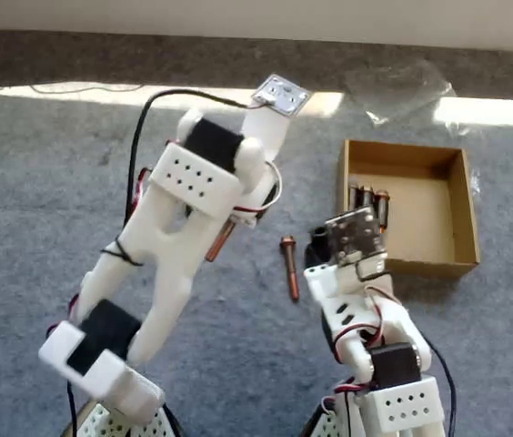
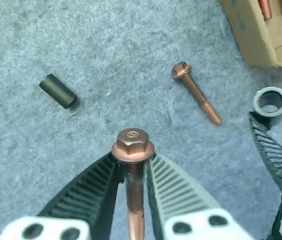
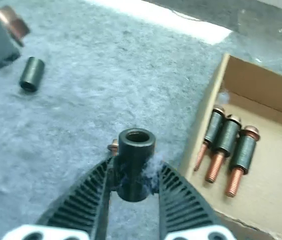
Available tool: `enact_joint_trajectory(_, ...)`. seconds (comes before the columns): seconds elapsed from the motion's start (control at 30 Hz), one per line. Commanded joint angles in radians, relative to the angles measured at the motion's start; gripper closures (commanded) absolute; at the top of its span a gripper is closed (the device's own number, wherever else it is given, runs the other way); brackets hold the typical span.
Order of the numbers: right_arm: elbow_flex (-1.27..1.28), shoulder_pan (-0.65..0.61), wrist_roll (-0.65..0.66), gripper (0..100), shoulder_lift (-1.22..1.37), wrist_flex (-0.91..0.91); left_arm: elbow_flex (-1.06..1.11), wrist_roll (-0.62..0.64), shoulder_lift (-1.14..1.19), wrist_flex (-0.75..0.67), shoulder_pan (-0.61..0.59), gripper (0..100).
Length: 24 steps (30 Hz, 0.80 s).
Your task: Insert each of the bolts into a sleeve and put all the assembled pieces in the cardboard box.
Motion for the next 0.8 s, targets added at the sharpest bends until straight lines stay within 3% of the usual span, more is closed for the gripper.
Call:
enact_joint_trajectory(0.0, -0.008, -0.091, -0.012, 99.4, -0.01, -0.035, 0.097, -0.035, -0.191, -0.008, -0.087, 100)
enact_joint_trajectory(0.2, -0.018, -0.188, -0.012, 99.4, -0.008, -0.051, 0.303, -0.034, -0.338, -0.132, -0.217, 100)
enact_joint_trajectory(0.47, 0.14, -0.223, -0.006, 99.4, 0.021, -0.464, 0.558, -0.038, -0.556, -0.307, -0.306, 100)
enact_joint_trajectory(0.63, 0.222, -0.269, -0.006, 99.4, 0.05, -0.642, 0.71, -0.203, -0.719, -0.428, -0.329, 99)
enact_joint_trajectory(0.77, 0.231, -0.294, -0.012, 99.4, 0.054, -0.78, 0.825, -0.213, -0.832, -0.539, -0.329, 99)
